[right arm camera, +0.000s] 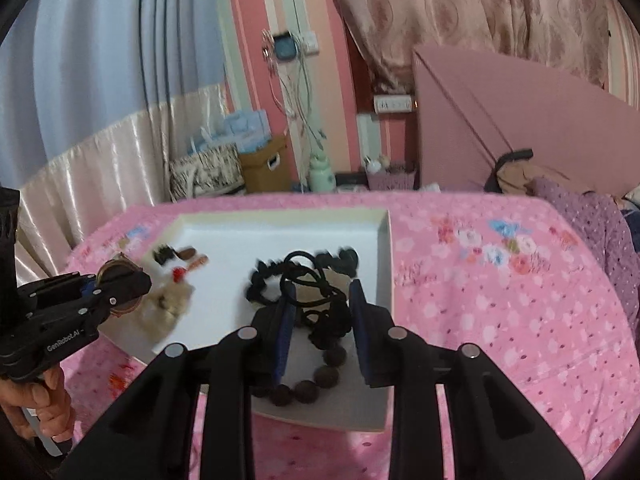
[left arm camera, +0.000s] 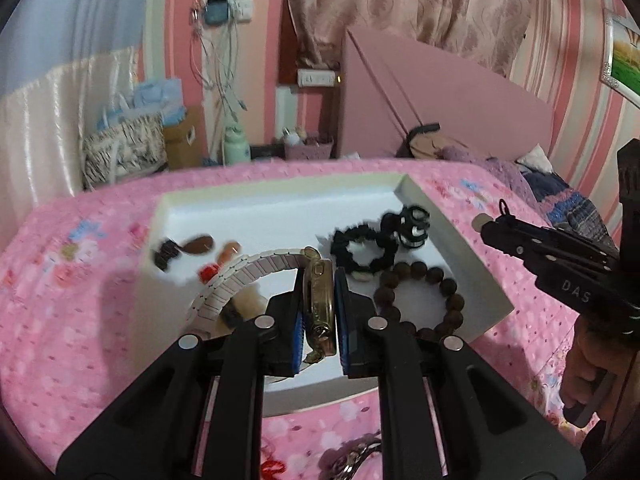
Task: Organize jewelry
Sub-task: 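Carry the watch and hair ties over the tray with both tools, then open both tools to drop the watch and hair ties into the tray, then withdraw both tools toward the red tassel charm and black cord bracelet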
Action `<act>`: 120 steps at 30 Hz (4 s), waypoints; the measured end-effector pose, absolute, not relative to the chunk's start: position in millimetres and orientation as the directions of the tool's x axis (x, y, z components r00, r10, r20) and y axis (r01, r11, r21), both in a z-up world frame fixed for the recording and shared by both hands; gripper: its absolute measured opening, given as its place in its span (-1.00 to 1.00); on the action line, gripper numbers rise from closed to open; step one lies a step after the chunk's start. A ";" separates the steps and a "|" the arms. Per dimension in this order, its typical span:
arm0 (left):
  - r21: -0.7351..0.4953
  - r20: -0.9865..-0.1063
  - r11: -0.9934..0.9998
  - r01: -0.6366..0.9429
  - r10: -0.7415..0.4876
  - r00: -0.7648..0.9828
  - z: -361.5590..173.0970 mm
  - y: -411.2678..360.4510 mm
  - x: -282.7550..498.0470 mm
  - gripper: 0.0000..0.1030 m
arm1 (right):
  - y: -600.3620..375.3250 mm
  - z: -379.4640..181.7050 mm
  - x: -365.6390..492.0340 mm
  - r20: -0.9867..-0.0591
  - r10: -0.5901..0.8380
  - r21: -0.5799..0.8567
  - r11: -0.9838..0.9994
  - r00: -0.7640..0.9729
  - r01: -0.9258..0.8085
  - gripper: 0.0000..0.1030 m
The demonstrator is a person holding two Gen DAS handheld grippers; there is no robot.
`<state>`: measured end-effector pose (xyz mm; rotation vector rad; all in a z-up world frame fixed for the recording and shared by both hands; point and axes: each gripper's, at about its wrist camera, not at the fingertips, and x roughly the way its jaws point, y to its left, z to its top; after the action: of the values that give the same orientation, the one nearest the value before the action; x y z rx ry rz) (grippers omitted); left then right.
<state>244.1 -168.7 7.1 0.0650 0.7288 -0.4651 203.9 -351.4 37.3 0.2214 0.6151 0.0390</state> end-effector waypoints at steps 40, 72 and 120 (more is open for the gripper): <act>-0.063 -0.727 0.946 0.318 -0.262 0.635 -54.4 -175.8 271.7 -0.76 | -351.8 -6.2 244.3 -0.639 0.041 0.133 0.989 0.768 0.058 -0.46; -0.010 -0.738 0.959 0.283 -0.198 0.645 -56.0 -176.8 273.8 -0.70 | -350.2 -9.1 241.8 -0.634 0.068 0.139 0.990 0.770 0.027 -0.20; 0.033 -0.686 0.974 0.223 -0.141 0.714 -24.5 -45.0 138.4 0.42 | -221.4 -9.9 137.5 -0.727 0.182 0.158 0.983 0.662 -0.097 0.10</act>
<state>138.4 -45.0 -24.5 0.1160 0.7499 -0.2020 137.5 -221.4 -9.9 0.1091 0.8335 0.1580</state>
